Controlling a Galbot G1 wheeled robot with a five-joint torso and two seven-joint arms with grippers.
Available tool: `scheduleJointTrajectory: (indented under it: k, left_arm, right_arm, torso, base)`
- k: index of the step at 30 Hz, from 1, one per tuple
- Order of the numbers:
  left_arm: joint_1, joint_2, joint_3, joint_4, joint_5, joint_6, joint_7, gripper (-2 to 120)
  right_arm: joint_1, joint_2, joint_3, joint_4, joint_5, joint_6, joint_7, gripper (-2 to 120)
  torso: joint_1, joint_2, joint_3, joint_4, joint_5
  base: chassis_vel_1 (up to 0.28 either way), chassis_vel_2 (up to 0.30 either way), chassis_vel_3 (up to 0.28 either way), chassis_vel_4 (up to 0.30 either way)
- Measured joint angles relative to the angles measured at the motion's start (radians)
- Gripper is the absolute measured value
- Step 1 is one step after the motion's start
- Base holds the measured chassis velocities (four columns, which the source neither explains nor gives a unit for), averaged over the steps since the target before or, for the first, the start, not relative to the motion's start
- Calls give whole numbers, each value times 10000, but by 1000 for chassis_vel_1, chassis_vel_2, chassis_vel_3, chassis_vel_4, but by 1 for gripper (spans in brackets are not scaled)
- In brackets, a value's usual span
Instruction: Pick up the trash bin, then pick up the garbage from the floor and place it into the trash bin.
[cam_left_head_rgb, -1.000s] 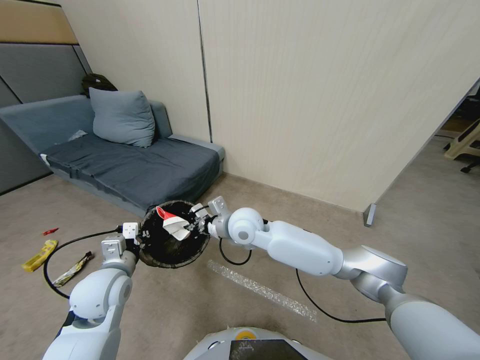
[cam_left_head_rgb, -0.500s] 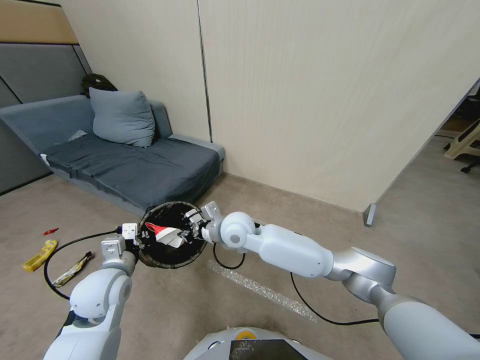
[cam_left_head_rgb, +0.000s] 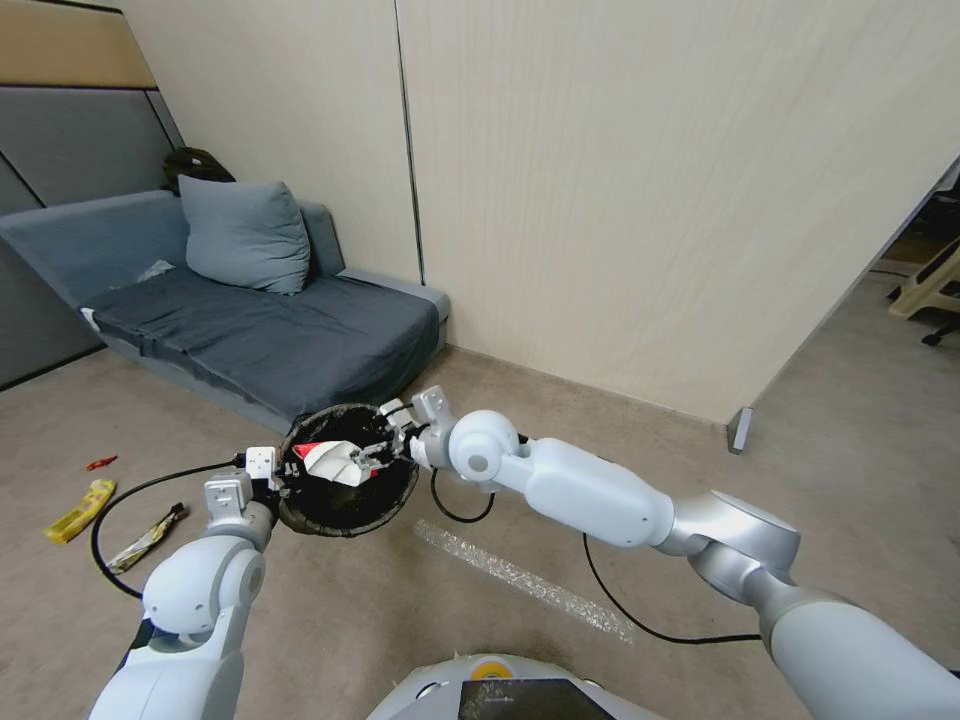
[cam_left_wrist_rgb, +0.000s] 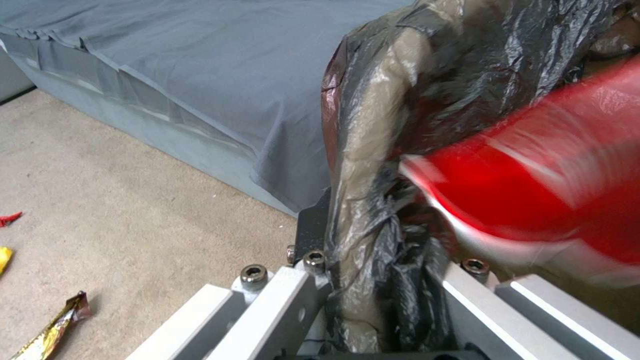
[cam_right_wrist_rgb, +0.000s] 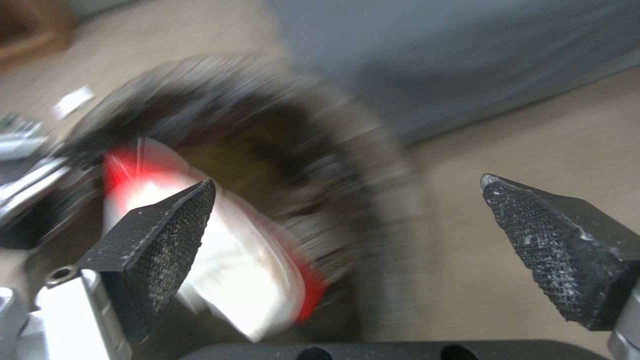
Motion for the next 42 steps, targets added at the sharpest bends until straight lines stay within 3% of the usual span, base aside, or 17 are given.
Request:
scheduleJointTrajectory:
  k: [2,5,6,8,9,12,19,25,32,38,40,41,42]
  left_arm:
    - [0,3,0,-1,-20,-20,2,1]
    - [-9,3,24,-17,-47,-73,0,1]
    - [-9,3,24,-17,-47,-73,0,1]
    - [5,26,33,-19,-69,-102,7,1]
    - [5,26,33,-19,-69,-102,7,1]
    - [9,95,30,41,-70,-132,36,1]
    - [-72,141,129,96,-62,-120,39,1]
    - [-52,210,126,68,-75,-99,39,1]
    - [-3,172,136,34,-156,-153,-70,1]
    - [3,35,207,68,-238,-531,-312,1]
    - [66,-116,302,106,-256,-789,-430,1]
    - [66,-116,302,106,-256,-789,-430,1]
    - [134,-202,340,105,-255,-876,-448,1]
  right_arm:
    - [-91,-285,419,77,-479,70,-35,100]
    - [-980,-1243,2160,361,-2556,442,-258,100]
    - [-980,-1243,2160,361,-2556,442,-258,100]
    - [-1954,-1760,3414,625,-3206,603,-488,100]
    - [-1954,-1760,3414,625,-3206,603,-488,100]
    - [-3262,-2515,5002,1030,-3774,898,-745,100]
    - [-4668,-2991,6205,1655,-4145,1253,-955,100]
    - [-5339,-2963,6874,2095,-4482,1411,-901,100]
    - [-7317,-2559,8431,2071,-7129,2482,-1248,100]
    - [-8830,-1649,9658,1542,-9450,3966,-1167,100]
    - [-9634,-572,10252,1218,-11002,4750,-1170,100]
    - [-9634,-572,10252,1218,-11002,4750,-1170,100]
    - [-10064,46,10481,1027,-11668,5107,-1231,100]
  torso:
    - [0,1,0,0,-1]
    - [0,1,0,-3,2]
    - [0,1,0,-3,2]
    - [0,1,0,-8,2]
    - [0,1,0,-8,2]
    - [-1,0,-1,-9,-1]
    - [0,0,-1,-3,3]
    - [-1,0,-1,3,0]
    - [-1,1,-1,-4,-6]
    - [-1,1,-1,-3,-6]
    - [-1,1,-1,-6,-5]
    - [-1,1,-1,-6,-5]
    - [-1,0,-1,-1,0]
  base:
    - [0,0,0,0]
    - [0,0,0,0]
    - [0,0,0,0]
    - [0,0,0,0]
    - [0,0,0,0]
    - [0,0,0,0]
    - [0,0,0,0]
    - [0,0,0,0]
    - [0,0,0,0]
    - [0,0,0,0]
    - [0,0,0,0]
    - [0,0,0,0]
    - [0,0,0,0]
